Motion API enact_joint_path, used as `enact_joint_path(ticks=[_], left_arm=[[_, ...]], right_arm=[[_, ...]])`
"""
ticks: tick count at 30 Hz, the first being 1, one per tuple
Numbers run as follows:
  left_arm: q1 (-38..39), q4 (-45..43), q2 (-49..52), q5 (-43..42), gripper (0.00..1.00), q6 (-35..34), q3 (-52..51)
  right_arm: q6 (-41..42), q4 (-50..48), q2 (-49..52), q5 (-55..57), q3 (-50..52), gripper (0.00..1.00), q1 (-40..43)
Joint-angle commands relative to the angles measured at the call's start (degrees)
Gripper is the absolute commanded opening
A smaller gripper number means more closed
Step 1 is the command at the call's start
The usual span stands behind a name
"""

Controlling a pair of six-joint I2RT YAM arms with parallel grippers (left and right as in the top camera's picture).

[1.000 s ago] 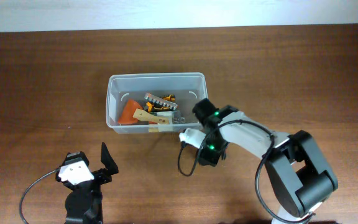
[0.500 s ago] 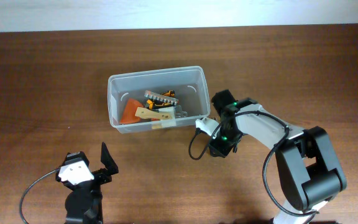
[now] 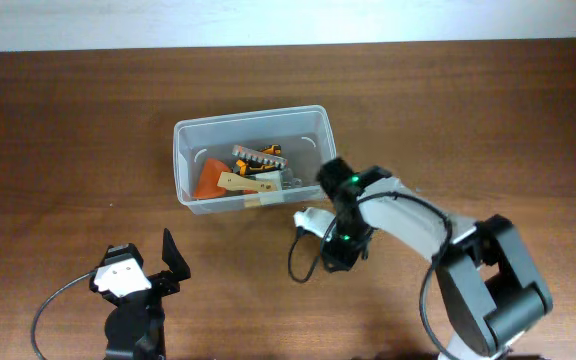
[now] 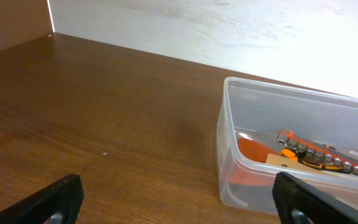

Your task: Pack container

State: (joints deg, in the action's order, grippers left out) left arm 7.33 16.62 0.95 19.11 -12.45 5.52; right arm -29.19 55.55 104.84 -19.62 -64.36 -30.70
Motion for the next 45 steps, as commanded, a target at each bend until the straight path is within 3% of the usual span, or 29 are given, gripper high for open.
enact_joint_path(ticks=[1, 3, 5, 7, 13, 14, 22, 27, 36, 45], left_arm=[[0.2, 0.1, -0.3, 0.2, 0.99, 0.5, -0.2], [0.2, 0.1, -0.3, 0.2, 0.99, 0.5, -0.2], [0.2, 0.1, -0.3, 0.2, 0.99, 0.5, -0.2], [0.2, 0.1, -0.3, 0.2, 0.99, 0.5, -0.2], [0.2, 0.1, -0.3, 0.2, 0.99, 0.5, -0.2], [0.2, 0.1, -0.3, 0.2, 0.99, 0.5, -0.2], [0.2, 0.1, -0.3, 0.2, 0.99, 0.5, -0.2], [0.2, 0.1, -0.3, 0.2, 0.99, 0.5, -0.2], [0.2, 0.1, -0.3, 0.2, 0.99, 0.5, -0.2], [0.2, 0.1, -0.3, 0.2, 0.99, 0.5, -0.2]], right_arm=[[3.8, 1.0, -3.5, -1.4, -4.5, 0.58, -2.6], [4.2, 2.6, -3.5, -1.4, -6.9, 0.65, -3.1], [4.2, 5.2, -3.5, -1.4, -11.0, 0.64, -3.4], [4.2, 6.4, -3.5, -1.4, -15.1, 0.54, -3.4], [4.2, 5.0, -3.5, -0.5, -22.9, 0.06, -3.4], [4.2, 4.7, -3.5, -0.5, -22.9, 0.04, -3.4], [6.2, -1.2, -3.0, -0.3, -22.9, 0.04, -3.5], [7.0, 1.4, -1.9, -0.3, -22.9, 0.04, -4.8], [-3.0, 3.6, 3.8, 6.0, -22.9, 0.04, -13.0], [-2.7, 0.3, 8.5, 9.8, -23.6, 0.04, -11.4]])
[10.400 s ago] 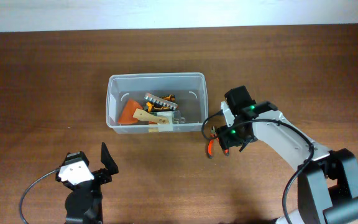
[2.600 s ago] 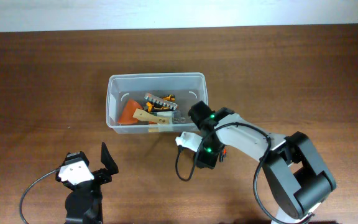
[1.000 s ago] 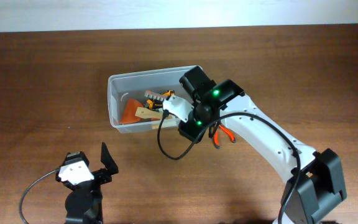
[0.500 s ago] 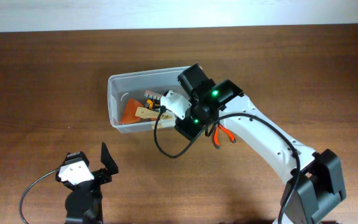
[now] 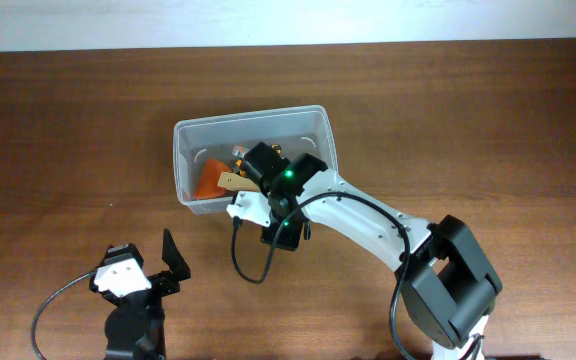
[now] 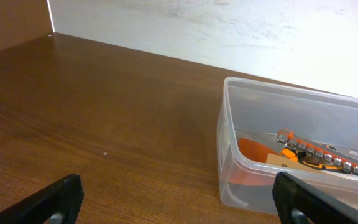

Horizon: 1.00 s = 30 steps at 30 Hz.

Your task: Pack container

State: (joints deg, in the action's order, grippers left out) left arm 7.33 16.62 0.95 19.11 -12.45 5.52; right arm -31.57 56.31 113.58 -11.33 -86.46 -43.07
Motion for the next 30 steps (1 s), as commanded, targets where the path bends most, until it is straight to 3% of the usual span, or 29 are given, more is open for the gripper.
enact_joint_path(ticks=[1, 30], left_arm=[[0.2, 0.1, -0.3, 0.2, 0.99, 0.5, -0.2], [0.2, 0.1, -0.3, 0.2, 0.99, 0.5, -0.2]], right_arm=[[-0.3, -0.7, -0.3, 1.5, -1.9, 0.04, 1.2], [8.8, -16.5, -0.3, 13.7, -3.3, 0.04, 3.5]])
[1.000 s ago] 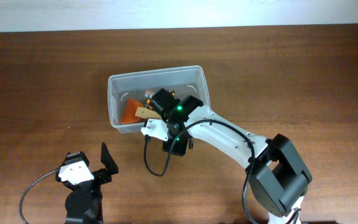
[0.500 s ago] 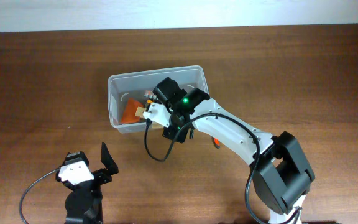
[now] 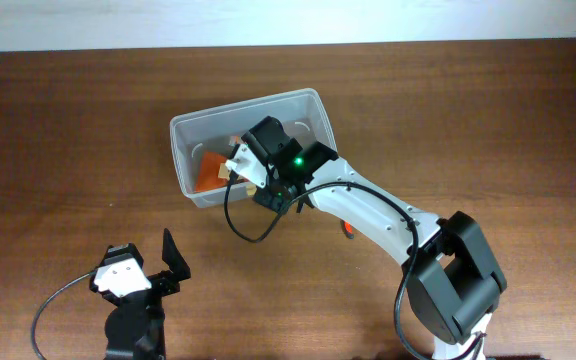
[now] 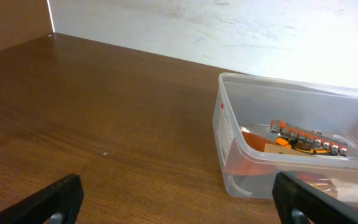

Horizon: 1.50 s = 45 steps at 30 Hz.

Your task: Pack container

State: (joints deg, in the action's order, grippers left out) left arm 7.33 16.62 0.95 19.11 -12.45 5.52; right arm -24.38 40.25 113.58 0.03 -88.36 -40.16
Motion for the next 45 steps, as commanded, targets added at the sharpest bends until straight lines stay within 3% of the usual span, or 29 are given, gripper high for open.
enact_joint_path(ticks=[1, 5, 13, 15, 16, 17, 19, 23, 28, 36, 45], left_arm=[[0.2, 0.1, -0.3, 0.2, 0.99, 0.5, -0.2], [0.2, 0.1, -0.3, 0.2, 0.99, 0.5, -0.2], [0.2, 0.1, -0.3, 0.2, 0.99, 0.5, -0.2], [0.2, 0.1, -0.3, 0.2, 0.99, 0.5, -0.2], [0.2, 0.1, -0.3, 0.2, 0.99, 0.5, -0.2], [0.2, 0.1, -0.3, 0.2, 0.99, 0.5, -0.2], [0.2, 0.1, -0.3, 0.2, 0.99, 0.5, -0.2], [0.2, 0.1, -0.3, 0.2, 0.99, 0.5, -0.2], [0.2, 0.1, -0.3, 0.2, 0.99, 0.5, -0.2], [0.2, 0.1, -0.3, 0.2, 0.99, 0.5, -0.2], [0.2, 0.1, -0.3, 0.2, 0.99, 0.5, -0.2]], right_arm=[[1.6, 0.0, -0.3, 2.0, -1.4, 0.04, 0.5], [3.3, 4.9, -1.5, -0.4, -1.8, 0.04, 0.5], [16.7, 19.3, -12.8, -0.1, -9.7, 0.06, 3.3], [18.9, 22.1, -16.8, 0.9, -10.2, 0.17, 7.5], [18.9, 24.1, -18.3, 0.9, -10.2, 0.37, 10.4], [18.9, 25.0, -18.8, 0.9, -10.2, 0.41, 11.6], [18.9, 29.3, -20.3, 0.9, -10.2, 0.45, 17.6], [15.6, 33.5, -20.2, 0.6, -9.2, 0.62, 26.0], [14.3, 30.5, -20.2, -0.7, -1.6, 0.71, 28.7], [12.0, 16.6, -20.2, -2.1, 17.1, 0.71, 28.7], [9.8, 9.4, -17.2, -5.8, 21.5, 0.63, 28.5]])
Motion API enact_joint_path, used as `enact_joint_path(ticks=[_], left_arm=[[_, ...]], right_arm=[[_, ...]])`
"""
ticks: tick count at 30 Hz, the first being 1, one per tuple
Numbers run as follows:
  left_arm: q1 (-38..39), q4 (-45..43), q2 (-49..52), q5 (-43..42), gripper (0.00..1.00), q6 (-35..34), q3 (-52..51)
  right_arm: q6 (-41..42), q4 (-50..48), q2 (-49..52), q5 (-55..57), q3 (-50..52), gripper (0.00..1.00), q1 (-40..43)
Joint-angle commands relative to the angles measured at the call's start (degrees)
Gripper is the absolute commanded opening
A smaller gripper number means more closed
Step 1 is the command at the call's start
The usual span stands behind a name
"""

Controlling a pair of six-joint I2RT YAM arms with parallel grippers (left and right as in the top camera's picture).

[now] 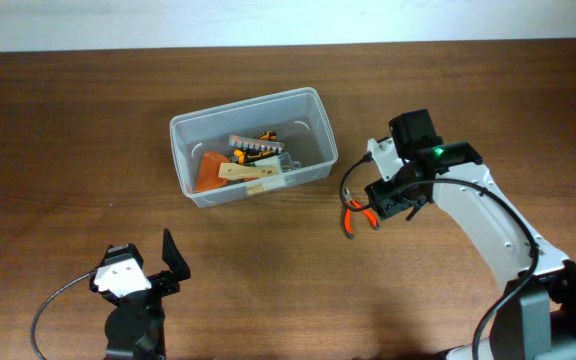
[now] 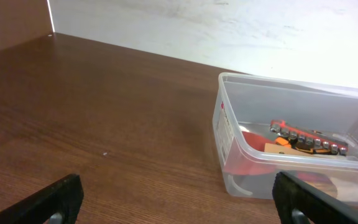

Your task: Pack container

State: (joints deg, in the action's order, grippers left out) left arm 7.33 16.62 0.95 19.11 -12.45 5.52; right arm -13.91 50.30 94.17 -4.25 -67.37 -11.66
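The clear plastic container [image 1: 176, 150] stands at mid-table, slightly turned, its near wall [image 2: 229, 140] showing in the left wrist view. Inside lie a strip of sockets [image 1: 256, 145] [image 2: 306, 137], an orange piece [image 1: 210, 168], a wooden piece [image 1: 248, 177] and something white [image 2: 348, 190]. Orange-handled pliers [image 1: 352, 218] lie on the table right of the container. My right gripper [image 1: 376, 205] is at the pliers' handles; whether its jaws grip them is hidden. At the table's front left my left gripper [image 1: 140, 256] [image 2: 179, 211] rests open, holding nothing.
The right arm's cable [image 1: 353, 175] loops between the container and the gripper. A pale wall [image 2: 229, 25] runs behind the table's far edge. Bare wood lies between the left gripper and the container.
My right gripper was over the container's middle and is now to its right, at the orange-handled pliers on the table. The container and the left gripper have not moved.
My right gripper was in front of the container with a white item by it. Then it was at the container's front wall. Then it was over the container, which had turned slightly, with the white item inside. Now it is at the pliers.
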Motion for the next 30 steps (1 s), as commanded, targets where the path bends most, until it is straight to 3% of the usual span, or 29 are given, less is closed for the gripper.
enact_joint_path(ticks=[1, 10, 20, 30], left_arm=[[0.2, 0.1, -0.3, 0.2, 0.99, 0.5, -0.2], [0.2, 0.1, -0.3, 0.2, 0.99, 0.5, -0.2], [0.2, 0.1, -0.3, 0.2, 0.99, 0.5, -0.2], [0.2, 0.1, -0.3, 0.2, 0.99, 0.5, -0.2]], right_arm=[[-0.7, -0.7, 3.2, -1.5, 0.5, 0.63, 0.0], [-0.6, -1.7, 9.2, -1.6, 0.5, 0.63, -0.3], [-0.2, -3.4, 11.8, -1.1, 0.5, 0.61, -6.7], [0.6, -4.1, 11.9, -1.1, 0.5, 0.6, -3.4]])
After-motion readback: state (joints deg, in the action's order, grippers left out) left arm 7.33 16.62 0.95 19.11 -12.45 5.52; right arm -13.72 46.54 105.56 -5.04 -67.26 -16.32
